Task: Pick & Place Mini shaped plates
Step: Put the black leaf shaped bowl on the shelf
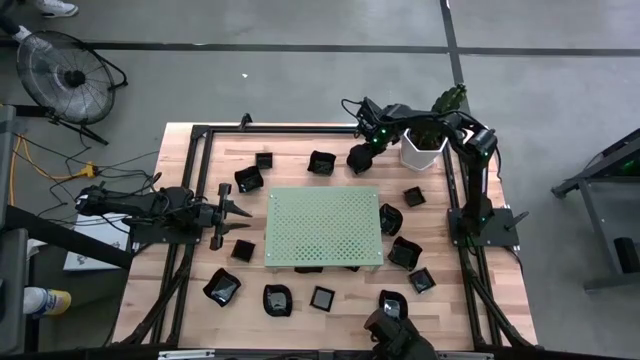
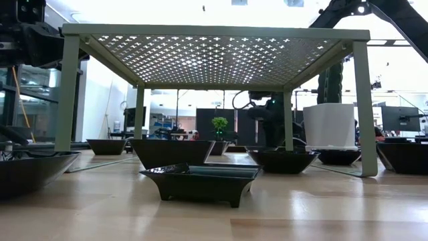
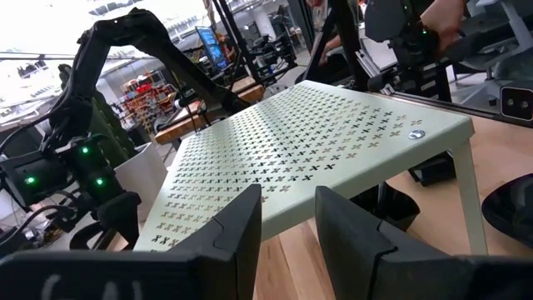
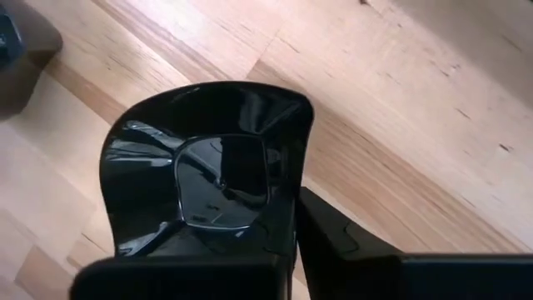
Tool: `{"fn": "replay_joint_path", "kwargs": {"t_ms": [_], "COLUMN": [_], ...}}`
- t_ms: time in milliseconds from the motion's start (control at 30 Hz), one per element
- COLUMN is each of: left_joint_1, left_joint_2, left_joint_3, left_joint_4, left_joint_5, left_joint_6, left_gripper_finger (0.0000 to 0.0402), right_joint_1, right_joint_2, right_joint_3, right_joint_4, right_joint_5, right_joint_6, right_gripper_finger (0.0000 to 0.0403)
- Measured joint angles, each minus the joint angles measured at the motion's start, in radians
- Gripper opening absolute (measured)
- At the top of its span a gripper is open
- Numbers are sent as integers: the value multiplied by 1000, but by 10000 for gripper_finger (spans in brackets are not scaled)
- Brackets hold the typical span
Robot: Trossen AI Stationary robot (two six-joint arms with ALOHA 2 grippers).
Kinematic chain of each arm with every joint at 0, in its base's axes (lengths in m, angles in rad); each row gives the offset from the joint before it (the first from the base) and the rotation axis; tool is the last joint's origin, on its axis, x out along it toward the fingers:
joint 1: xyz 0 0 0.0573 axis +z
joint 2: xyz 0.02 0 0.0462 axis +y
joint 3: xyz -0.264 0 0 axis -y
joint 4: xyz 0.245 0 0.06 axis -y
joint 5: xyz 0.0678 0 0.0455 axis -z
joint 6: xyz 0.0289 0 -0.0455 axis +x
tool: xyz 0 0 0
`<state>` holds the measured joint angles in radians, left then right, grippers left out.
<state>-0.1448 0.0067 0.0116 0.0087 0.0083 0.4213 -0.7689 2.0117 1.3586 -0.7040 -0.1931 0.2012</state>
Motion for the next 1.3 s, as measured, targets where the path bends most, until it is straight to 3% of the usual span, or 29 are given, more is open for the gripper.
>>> {"fn": "replay_joint_path", "kwargs": {"t_ms": [600,1300], "left_joint_1": [0,0], "left_joint_2": [0,0], "left_joint_3": [0,0], "left_joint_4": [0,0], "left_joint_5": [0,0], "left_joint_6": [0,0], "left_gripper_finger": [111,111], "right_joint_1": [-7,-46], "right_joint_2": [-56,-409], "right_joint_3": [10,10], "right_joint_4": [-20,-47], "right_joint_5": [-22,-40], "right_joint_6": [-3,52], "right_gripper_finger": [1,0]}}
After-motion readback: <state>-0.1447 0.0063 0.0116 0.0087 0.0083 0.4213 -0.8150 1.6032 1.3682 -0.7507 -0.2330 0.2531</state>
